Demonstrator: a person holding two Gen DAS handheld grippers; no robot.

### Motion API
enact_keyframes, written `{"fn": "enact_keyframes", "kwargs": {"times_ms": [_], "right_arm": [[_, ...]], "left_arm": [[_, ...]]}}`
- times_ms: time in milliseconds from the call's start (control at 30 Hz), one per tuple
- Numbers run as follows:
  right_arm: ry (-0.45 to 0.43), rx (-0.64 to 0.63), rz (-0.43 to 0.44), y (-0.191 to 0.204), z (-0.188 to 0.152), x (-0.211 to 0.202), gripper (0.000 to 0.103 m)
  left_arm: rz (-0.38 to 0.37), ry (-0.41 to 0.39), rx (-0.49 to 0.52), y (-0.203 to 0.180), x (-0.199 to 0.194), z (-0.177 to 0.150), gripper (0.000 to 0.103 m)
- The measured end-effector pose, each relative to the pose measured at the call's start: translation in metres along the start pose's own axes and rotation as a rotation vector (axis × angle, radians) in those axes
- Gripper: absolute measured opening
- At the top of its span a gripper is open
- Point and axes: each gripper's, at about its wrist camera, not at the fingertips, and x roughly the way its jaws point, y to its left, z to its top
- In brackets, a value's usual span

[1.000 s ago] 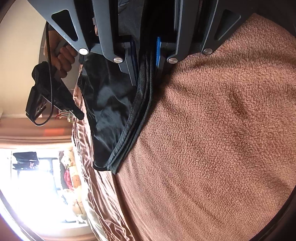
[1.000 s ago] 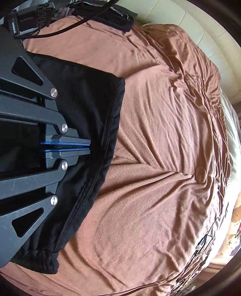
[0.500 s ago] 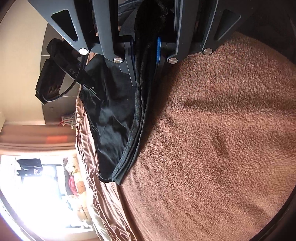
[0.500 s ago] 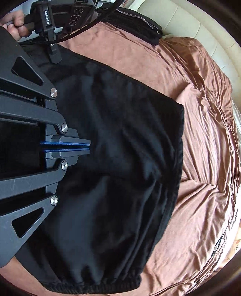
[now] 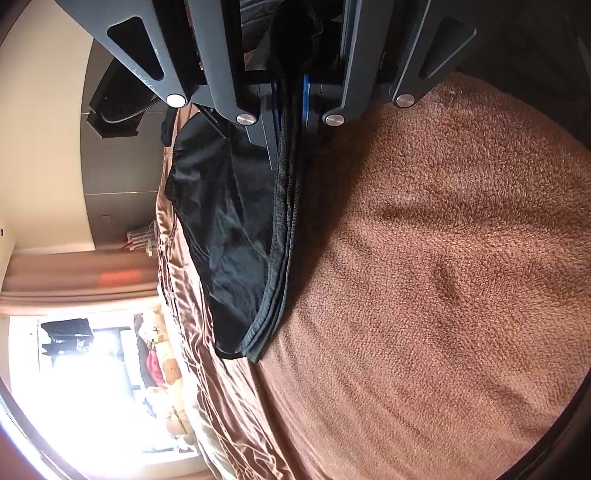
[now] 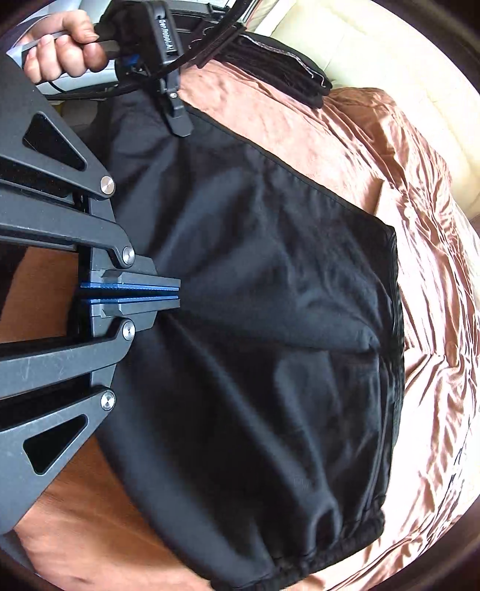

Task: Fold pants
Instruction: 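Grasp the shorts edge with the right gripper while the left gripper holds the hem, then lift the shorts with the left gripper and fold them toward the right gripper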

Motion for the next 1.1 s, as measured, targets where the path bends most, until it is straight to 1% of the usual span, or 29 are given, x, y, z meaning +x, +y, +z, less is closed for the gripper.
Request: {"fn": "enact_keyframes", "kwargs": {"times_ms": [100,267,433,567,733,867,1100], "right_arm": [[-0.009,0.025,0.019,-0.003,-0.011,-0.006,0.000],[-0.012,0.060,0.077,-0.012,-0.021,-0.017,0.000],[-0.067,0.101,0.131,-0.031,-0.026,-0.042,0.000],[-0.109,0.115,0.146,-0.046,-0.031,-0.062,0.000],[-0.162,0.136,0.166,-0.065,-0.040,-0.086,0.001],[-0.182,0.160,0.190,-0.081,-0.052,-0.098,0.001],[-0.209,0.232,0.202,-0.111,-0.065,-0.111,0.001]], "left_arm": [[0.002,-0.010,0.025,-0.011,-0.002,0.001,0.008],[-0.010,-0.026,0.086,-0.040,-0.007,0.003,0.007],[-0.026,-0.038,0.151,-0.074,-0.011,0.003,0.007],[-0.037,-0.035,0.196,-0.101,-0.007,0.004,0.007],[-0.037,-0.021,0.257,-0.136,0.007,0.001,0.007],[-0.036,0.001,0.299,-0.161,0.022,-0.001,0.007],[-0.033,0.063,0.354,-0.193,0.057,-0.009,0.008]]}}
